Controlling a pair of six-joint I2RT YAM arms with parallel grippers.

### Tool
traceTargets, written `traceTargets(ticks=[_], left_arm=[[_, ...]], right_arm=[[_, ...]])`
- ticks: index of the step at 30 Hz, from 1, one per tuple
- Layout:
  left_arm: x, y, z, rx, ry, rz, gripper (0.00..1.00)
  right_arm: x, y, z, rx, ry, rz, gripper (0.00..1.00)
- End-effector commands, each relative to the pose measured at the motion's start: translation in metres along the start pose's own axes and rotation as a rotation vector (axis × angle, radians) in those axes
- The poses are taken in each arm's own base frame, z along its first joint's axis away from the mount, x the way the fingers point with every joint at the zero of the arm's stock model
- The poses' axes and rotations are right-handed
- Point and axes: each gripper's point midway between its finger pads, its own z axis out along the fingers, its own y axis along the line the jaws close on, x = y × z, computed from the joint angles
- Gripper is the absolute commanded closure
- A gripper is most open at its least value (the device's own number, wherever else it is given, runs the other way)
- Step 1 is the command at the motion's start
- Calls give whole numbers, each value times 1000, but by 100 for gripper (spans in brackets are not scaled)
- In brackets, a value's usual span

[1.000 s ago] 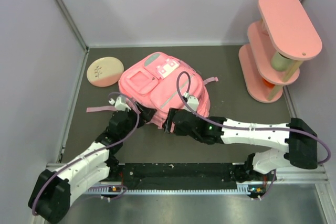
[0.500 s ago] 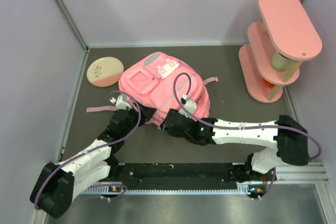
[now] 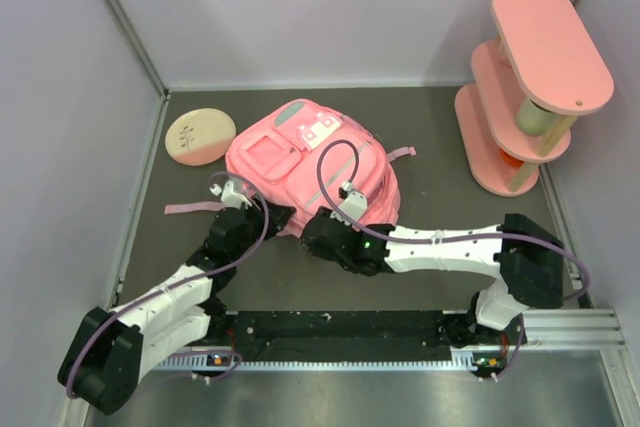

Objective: Pack the student bag
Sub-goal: Zip the student bag at the center of the board.

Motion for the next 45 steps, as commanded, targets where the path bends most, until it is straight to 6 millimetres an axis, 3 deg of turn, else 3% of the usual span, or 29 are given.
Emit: traceTargets(ticks=[1, 10, 20, 25, 31, 35, 37, 41, 45], left_arm=[[-16, -23, 3, 72, -36, 24, 58], [-16, -21, 1, 71, -26, 54, 73], [-15, -19, 1, 70, -17, 58, 82], [-14, -20, 0, 81, -8, 62, 100], [-14, -17, -1, 79, -16, 62, 100], [-15, -17, -1, 78, -17, 63, 100], [-14, -16, -1, 75, -17, 60, 100], [-14, -14, -1, 72, -16, 59, 100], [-16, -14, -2, 71, -21, 63, 100]], right_arm=[[-11, 28, 0, -41, -69, 39, 59], [-12, 24, 10, 8, -101, -17, 62], [-3, 13, 16, 55, -74, -34, 62], [-9, 15, 19, 59, -108, -40, 62], [-22, 12, 32, 71, -79, -55, 66], [-22, 17, 30, 28, -67, -63, 81], [-19, 22, 29, 4, -53, -56, 82], [-16, 21, 29, -4, -39, -58, 100], [-19, 16, 23, -12, -41, -117, 100]])
